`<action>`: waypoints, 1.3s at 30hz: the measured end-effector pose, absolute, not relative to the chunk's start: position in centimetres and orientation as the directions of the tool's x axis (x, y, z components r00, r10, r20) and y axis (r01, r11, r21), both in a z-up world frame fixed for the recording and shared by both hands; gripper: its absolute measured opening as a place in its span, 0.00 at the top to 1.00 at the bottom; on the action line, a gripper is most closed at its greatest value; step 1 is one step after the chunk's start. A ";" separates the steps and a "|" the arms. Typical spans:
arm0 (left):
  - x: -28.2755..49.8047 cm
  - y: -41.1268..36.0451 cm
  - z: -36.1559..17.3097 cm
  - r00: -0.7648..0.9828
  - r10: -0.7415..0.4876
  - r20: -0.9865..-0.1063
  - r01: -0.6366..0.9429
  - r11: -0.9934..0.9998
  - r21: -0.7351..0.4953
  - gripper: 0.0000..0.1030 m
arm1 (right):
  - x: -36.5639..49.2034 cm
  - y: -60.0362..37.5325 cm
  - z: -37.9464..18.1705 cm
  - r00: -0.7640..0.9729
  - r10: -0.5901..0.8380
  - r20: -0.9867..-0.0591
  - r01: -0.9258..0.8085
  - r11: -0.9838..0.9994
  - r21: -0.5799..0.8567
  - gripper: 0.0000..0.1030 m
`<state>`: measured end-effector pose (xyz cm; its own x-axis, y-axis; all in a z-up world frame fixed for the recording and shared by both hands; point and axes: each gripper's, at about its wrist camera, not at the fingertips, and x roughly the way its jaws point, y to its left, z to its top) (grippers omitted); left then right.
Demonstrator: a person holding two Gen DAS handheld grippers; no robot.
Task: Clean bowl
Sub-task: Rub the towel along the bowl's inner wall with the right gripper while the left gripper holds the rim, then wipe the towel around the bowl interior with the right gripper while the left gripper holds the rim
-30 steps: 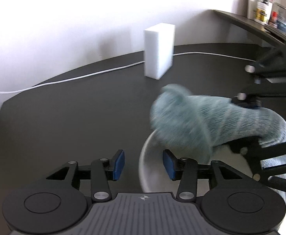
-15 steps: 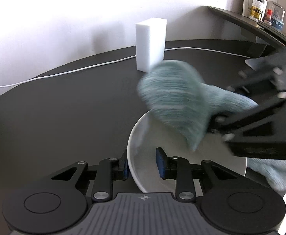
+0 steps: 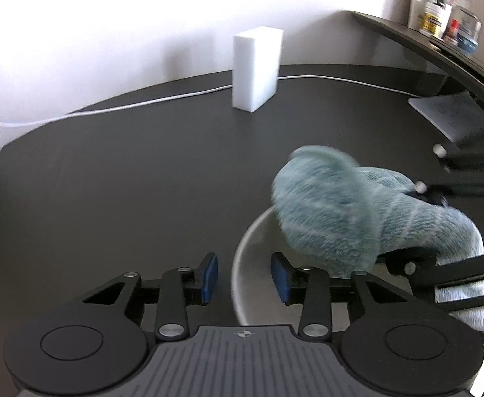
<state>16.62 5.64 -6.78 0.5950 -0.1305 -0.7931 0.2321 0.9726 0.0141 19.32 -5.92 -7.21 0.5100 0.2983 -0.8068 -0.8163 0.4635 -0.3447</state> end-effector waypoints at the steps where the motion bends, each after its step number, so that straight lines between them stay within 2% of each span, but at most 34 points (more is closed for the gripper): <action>1: 16.7 5.6 -6.8 0.596 -0.128 -0.793 0.242 0.970 0.026 0.59 | 19.3 -5.4 -7.3 0.516 0.290 -0.806 -0.837 0.373 -0.401 0.74; 4: 17.4 5.5 -7.3 0.574 -0.151 -0.805 0.273 0.962 0.015 0.64 | 19.9 -4.2 -7.2 0.516 0.295 -0.804 -0.856 0.176 -0.485 0.74; 7: 17.9 5.9 -7.5 0.573 -0.161 -0.803 0.249 0.968 -0.016 0.71 | 21.3 -2.8 -7.0 0.521 0.315 -0.794 -0.853 0.150 -0.500 0.74; 12: 18.3 6.6 -7.8 0.596 -0.127 -0.793 0.174 0.984 -0.027 0.68 | 23.6 -1.2 -7.6 0.538 0.310 -0.784 -0.842 0.235 -0.485 0.73; 14: 18.3 6.6 -7.9 0.601 -0.119 -0.790 0.155 0.987 -0.031 0.66 | 25.0 -2.2 -7.1 0.509 0.304 -0.805 -0.836 0.397 -0.379 0.73; 18: 18.3 6.5 -7.9 0.608 -0.108 -0.786 0.133 0.991 -0.033 0.65 | 27.3 -6.5 -6.3 0.408 0.361 -0.839 -0.692 0.722 -0.026 0.73; 21: 18.3 6.4 -7.9 0.611 -0.105 -0.785 0.125 0.992 -0.035 0.65 | 26.4 -9.6 -6.6 0.364 0.437 -0.822 -0.552 0.813 0.188 0.73; 24: 18.4 6.2 -7.8 0.612 -0.095 -0.785 0.119 0.992 -0.027 0.62 | 23.8 -11.3 -7.3 0.353 0.486 -0.799 -0.437 0.841 0.319 0.70; 27: 18.3 6.2 -7.8 0.614 -0.090 -0.784 0.119 0.993 -0.021 0.61 | 22.6 -11.4 -7.6 0.357 0.510 -0.783 -0.368 0.847 0.384 0.66; 30: 18.1 6.4 -7.6 0.608 -0.091 -0.789 0.119 0.993 -0.022 0.60 | 22.1 -10.2 -7.6 0.398 0.481 -0.781 -0.458 0.842 0.286 0.68; 31: 18.1 6.6 -7.5 0.606 -0.100 -0.789 0.126 0.992 -0.028 0.58 | 22.1 -9.6 -7.4 0.425 0.450 -0.785 -0.507 0.837 0.206 0.71; 32: 18.0 6.7 -7.4 0.605 -0.109 -0.789 0.133 0.991 -0.035 0.58 | 22.2 -8.7 -7.2 0.482 0.388 -0.786 -0.575 0.816 0.050 0.73; 35: 18.1 6.7 -7.1 0.602 -0.133 -0.787 0.160 0.986 -0.044 0.51 | 22.5 -7.1 -7.4 0.593 0.276 -0.757 -0.678 0.679 -0.283 0.74; 38: 18.2 6.5 -7.2 0.597 -0.144 -0.789 0.171 0.984 -0.051 0.52 | 23.3 -6.0 -7.9 0.612 0.275 -0.742 -0.757 0.475 -0.449 0.74; 39: 18.3 6.4 -7.3 0.596 -0.148 -0.790 0.174 0.983 -0.053 0.55 | 23.4 -5.8 -7.9 0.610 0.281 -0.741 -0.767 0.442 -0.464 0.74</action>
